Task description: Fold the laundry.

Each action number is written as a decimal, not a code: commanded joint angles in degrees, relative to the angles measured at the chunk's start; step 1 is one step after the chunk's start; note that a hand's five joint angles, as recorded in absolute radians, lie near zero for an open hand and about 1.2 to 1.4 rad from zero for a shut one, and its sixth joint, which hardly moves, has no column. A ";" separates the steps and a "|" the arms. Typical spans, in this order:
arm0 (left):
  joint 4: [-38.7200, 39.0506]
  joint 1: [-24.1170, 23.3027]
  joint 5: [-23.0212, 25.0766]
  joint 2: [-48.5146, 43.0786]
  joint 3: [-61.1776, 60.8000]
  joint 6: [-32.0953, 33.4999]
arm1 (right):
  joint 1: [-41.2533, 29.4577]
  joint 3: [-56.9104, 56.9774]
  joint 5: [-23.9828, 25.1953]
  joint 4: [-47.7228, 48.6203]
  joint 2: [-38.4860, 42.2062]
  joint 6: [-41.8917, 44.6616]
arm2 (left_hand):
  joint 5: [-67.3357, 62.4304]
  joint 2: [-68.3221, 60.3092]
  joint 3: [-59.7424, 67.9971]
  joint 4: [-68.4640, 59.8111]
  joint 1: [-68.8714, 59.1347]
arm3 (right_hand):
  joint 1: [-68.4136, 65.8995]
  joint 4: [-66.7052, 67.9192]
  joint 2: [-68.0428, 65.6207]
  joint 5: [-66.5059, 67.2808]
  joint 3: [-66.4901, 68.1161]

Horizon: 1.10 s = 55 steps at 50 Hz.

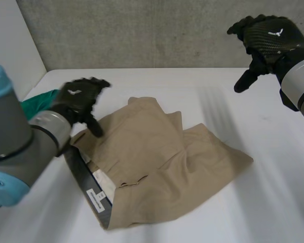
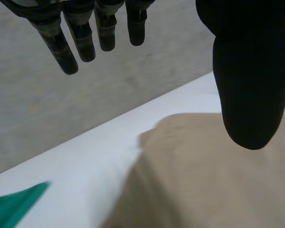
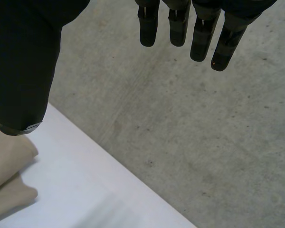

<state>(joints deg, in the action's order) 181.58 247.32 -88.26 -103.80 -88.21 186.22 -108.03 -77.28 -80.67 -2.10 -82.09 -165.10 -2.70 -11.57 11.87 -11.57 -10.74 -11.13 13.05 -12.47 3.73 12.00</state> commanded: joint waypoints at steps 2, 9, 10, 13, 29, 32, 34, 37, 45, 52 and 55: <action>0.62 6.68 -0.33 -8.77 0.49 1.25 | -0.08 -0.94 -0.10 -0.18 1.41 0.83 | -0.71 -1.84 1.54 -1.84 -2.66 | 1.13 -3.05 2.47 -3.73 -2.00; 0.35 10.91 -0.51 -17.92 4.71 10.82 | -0.16 -1.73 -0.10 -0.10 1.94 1.62 | -3.40 -4.53 4.23 -4.52 -5.35 | 1.13 -3.05 2.47 -3.73 -2.00; 0.27 11.17 -0.51 -18.62 5.15 11.79 | -0.25 -1.82 -0.10 -0.10 1.94 1.63 | -4.07 -5.20 4.90 -5.20 -6.02 | 1.13 -3.05 2.47 -3.73 -2.00; 0.09 11.43 -0.95 -20.38 6.82 13.64 | -0.25 -1.91 -0.19 -0.10 1.94 2.06 | -19.33 -20.46 20.16 -20.46 -21.29 | 1.13 -3.05 2.47 -3.73 -2.00; 11.32 -0.85 -7.10 -12.57 23.61 11.28 | 0.01 -0.76 -0.28 0.08 1.41 2.06 | -67.30 -68.43 68.13 -68.43 -69.26 | 1.13 -3.05 2.47 -3.73 -2.00; 17.65 -7.18 -6.49 -10.72 23.87 10.66 | 0.54 -0.32 -0.37 0.17 1.23 2.06 | -67.30 -68.43 68.13 -68.43 -69.26 | 1.13 -3.05 2.47 -3.73 -2.00; 20.64 -11.83 -5.52 -10.72 23.87 10.57 | 0.63 0.20 -0.54 0.17 0.71 1.89 | -67.30 -68.43 68.13 -68.43 -69.26 | 1.13 -3.05 2.47 -3.73 -2.00; 21.88 -18.06 -3.94 -12.03 23.35 10.22 | 0.89 0.99 -1.42 0.17 -0.43 1.80 | -67.30 -68.43 68.13 -68.43 -69.26 | 1.13 -3.05 2.47 -3.73 -2.00; 21.36 -27.41 0.81 -18.80 19.48 7.94 | 6.33 3.28 -3.09 0.17 -1.05 1.80 | -64.83 -65.96 65.65 -65.95 -66.78 | 1.13 -3.05 2.47 -3.73 -2.00; 21.09 -31.19 9.40 -19.07 12.64 4.59 | 9.06 4.60 -2.92 0.17 -1.14 1.63 | 2.70 1.57 -1.87 1.57 0.74 | 1.13 -3.05 2.47 -3.73 -2.00; 21.53 -31.11 11.35 -17.41 12.01 4.59 | 8.98 4.60 -2.65 0.08 -1.05 1.71 | 2.70 1.57 -1.87 1.57 0.74 | 1.13 -3.05 2.47 -3.73 -2.00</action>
<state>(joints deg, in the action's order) 202.79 216.86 -82.48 -123.16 -73.02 191.72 -99.79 -72.99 -83.81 -1.93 -83.25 -163.44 -9.16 -18.56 19.61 -18.95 -15.50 -11.13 13.05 -12.47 3.71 12.00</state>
